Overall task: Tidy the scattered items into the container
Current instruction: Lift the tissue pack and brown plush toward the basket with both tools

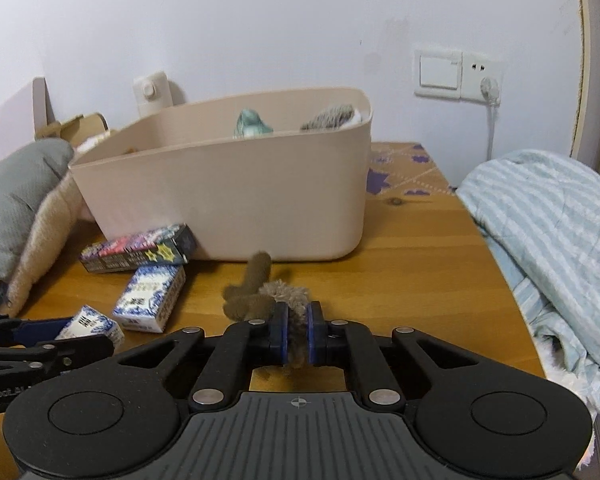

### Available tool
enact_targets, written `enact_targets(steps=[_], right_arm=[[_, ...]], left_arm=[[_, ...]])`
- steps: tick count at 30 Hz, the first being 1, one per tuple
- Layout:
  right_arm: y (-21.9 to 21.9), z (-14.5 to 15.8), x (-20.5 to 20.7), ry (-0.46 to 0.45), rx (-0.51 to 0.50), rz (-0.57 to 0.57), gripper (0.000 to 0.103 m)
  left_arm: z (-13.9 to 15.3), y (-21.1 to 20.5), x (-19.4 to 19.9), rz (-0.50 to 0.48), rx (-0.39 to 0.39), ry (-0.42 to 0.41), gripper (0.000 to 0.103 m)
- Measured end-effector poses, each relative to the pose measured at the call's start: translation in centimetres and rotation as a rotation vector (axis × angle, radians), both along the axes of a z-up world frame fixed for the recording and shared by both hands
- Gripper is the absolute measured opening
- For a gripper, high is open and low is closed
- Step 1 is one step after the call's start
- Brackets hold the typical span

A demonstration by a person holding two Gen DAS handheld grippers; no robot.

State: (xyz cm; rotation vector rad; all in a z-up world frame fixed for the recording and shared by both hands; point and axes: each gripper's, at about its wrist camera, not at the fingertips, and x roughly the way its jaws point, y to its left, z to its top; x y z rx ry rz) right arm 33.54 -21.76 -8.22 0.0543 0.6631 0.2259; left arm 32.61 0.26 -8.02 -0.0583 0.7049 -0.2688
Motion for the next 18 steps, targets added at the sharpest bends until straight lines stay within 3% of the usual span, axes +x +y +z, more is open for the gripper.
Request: enact_targets(steps=[18], right_arm=[[-0.5,3.5,-2.2,-0.117,0.055,0.017,0.007]], left_arm=[[2.5,0.3,-0.6,0.006,-0.024,-0.064,0.043]])
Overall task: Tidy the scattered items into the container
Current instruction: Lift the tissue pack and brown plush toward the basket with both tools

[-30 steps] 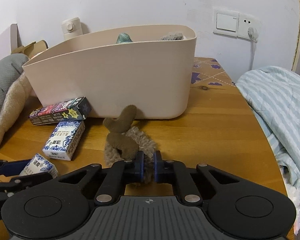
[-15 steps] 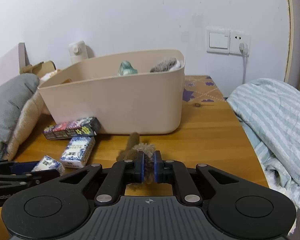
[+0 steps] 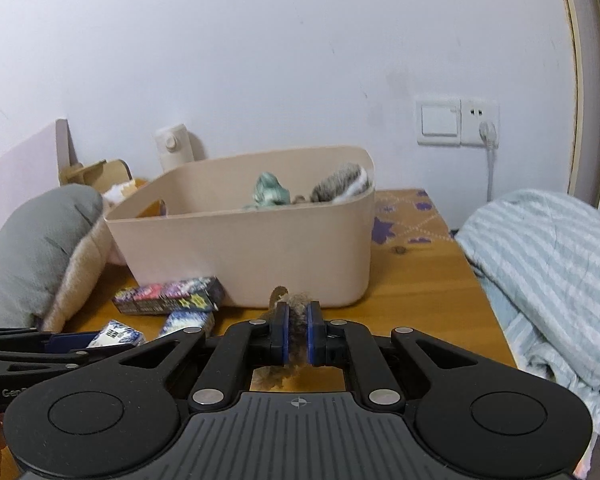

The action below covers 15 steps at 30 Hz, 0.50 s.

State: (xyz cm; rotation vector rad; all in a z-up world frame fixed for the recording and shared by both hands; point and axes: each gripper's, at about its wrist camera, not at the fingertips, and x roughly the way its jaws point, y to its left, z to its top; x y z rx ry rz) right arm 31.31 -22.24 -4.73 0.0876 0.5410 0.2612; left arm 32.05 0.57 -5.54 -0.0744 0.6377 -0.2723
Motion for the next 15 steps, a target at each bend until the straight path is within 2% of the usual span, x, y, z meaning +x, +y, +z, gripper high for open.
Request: enact_targets(steps=[15], right_arm=[[0.7,5.3,-1.0,-0.129,0.001,0.036,0.007]], left_arm=[[5.0,-0.2,0.5,0.001,-0.002,-0.112,0.043]])
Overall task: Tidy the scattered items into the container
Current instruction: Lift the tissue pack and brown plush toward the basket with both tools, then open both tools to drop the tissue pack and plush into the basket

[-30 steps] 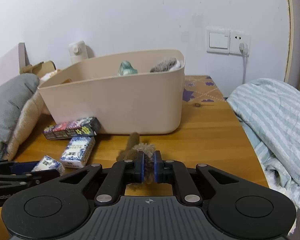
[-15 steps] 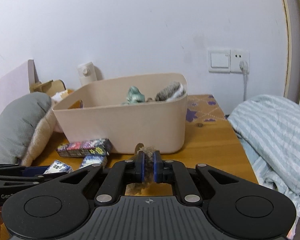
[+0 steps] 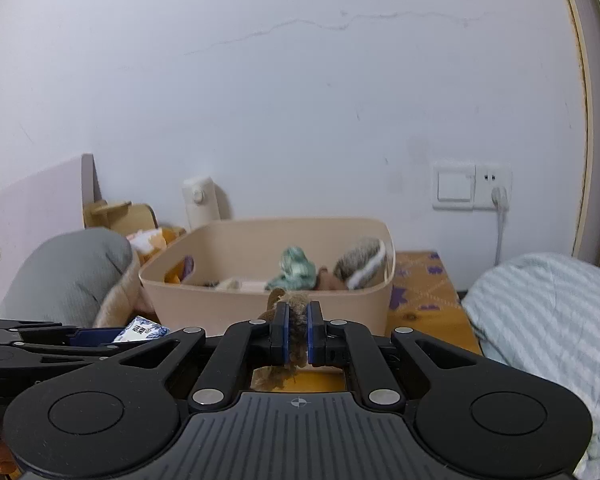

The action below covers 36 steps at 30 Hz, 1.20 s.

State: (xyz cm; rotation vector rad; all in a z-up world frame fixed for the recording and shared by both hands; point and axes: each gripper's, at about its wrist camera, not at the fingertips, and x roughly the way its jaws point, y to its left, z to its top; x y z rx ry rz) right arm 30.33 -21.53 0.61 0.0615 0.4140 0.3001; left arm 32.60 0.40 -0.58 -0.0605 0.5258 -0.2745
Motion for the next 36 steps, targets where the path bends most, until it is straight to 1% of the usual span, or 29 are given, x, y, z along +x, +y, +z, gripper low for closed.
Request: enact_targets(steps=[9,14,21,25,29,32,34,36], right_arm=[[0.3,3.4,0.9,-0.076,0.025,0.013,0.007],[0.6,4.3,1.8,-0.090,0.042,0.015,0.007],[0.5,5.3,3.9,-0.090,0.092,0.014,0.007],[0.7,5.6,5.3,-0.094,0.102,0.011,0.007],[0.4,5.0,7.1,-0.066,0.129,0.006,0.007],[0.5,4.6,8.4,-0.057,0.119,-0.003,0.007],[0.6,4.3,9.3,-0.054,0.110,-0.006,0.007],[0.7,4.1,10.2,-0.046,0.116,-0.010,0.007]], left_arm=[[3.2,0.3,1.3,0.025,-0.004,-0.073,0.043],[4.4,0.9,2.6,0.050,-0.016,-0.089,0.043],[5.4,1.4,5.0,0.074,-0.015,-0.096,0.043],[6.0,1.3,6.7,0.089,-0.007,-0.106,0.043],[6.4,0.9,8.1,0.091,-0.006,-0.118,0.043],[6.3,0.5,9.2,0.089,0.000,-0.119,0.043],[5.9,0.2,10.1,0.087,0.000,-0.104,0.043],[5.3,0.3,11.5,0.100,-0.017,-0.071,0.043]])
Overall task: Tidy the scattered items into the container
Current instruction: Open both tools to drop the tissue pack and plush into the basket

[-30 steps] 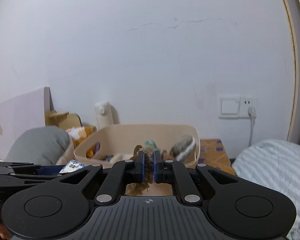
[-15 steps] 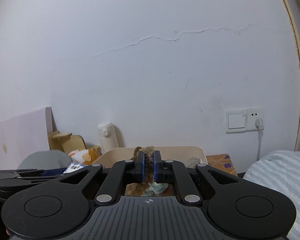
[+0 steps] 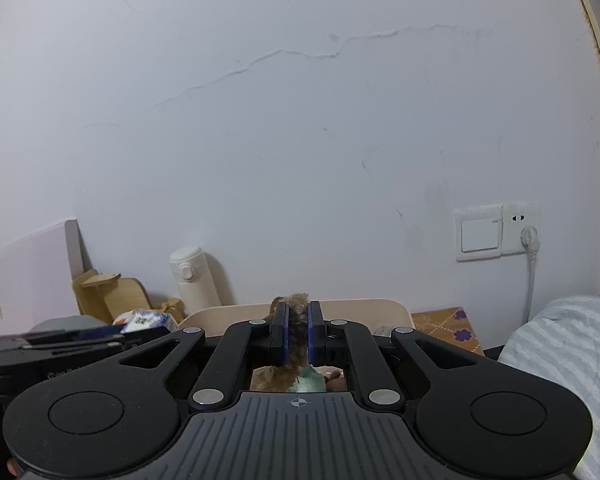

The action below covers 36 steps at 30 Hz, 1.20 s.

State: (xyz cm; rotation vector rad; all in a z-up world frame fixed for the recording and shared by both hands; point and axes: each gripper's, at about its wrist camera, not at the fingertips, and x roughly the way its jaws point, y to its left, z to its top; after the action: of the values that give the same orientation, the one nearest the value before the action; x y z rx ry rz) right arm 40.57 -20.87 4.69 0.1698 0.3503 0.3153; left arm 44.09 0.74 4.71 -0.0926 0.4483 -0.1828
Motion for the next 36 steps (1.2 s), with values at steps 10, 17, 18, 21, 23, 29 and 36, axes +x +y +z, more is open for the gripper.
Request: enact_targets(steps=[10,17,18,21,23,29,36], right_arm=[[1.0,-1.9,3.9,0.052,-0.008,0.020,0.007],[1.9,-4.1,6.1,0.130,-0.044,0.034,0.008],[1.9,-4.3,6.3,0.138,-0.043,0.029,0.008],[1.8,-4.7,6.6,0.155,-0.048,0.021,0.008],[1.8,-4.9,6.7,0.161,-0.056,0.016,0.009],[1.8,-5.6,7.0,0.195,-0.078,0.000,0.025],[1.5,-5.6,6.6,0.184,-0.093,-0.046,0.062]], left_arm=[[-3.6,1.3,4.9,0.073,-0.008,0.125,0.043],[-5.6,1.5,6.2,0.072,0.018,0.189,0.043],[-5.7,1.5,6.3,0.068,0.023,0.196,0.043],[-6.1,1.2,6.5,0.055,0.038,0.212,0.044],[-6.2,0.9,6.4,0.044,0.051,0.212,0.044],[-6.3,-0.1,6.2,-0.001,0.083,0.227,0.045],[-5.7,-0.1,5.7,-0.019,0.073,0.200,0.066]])
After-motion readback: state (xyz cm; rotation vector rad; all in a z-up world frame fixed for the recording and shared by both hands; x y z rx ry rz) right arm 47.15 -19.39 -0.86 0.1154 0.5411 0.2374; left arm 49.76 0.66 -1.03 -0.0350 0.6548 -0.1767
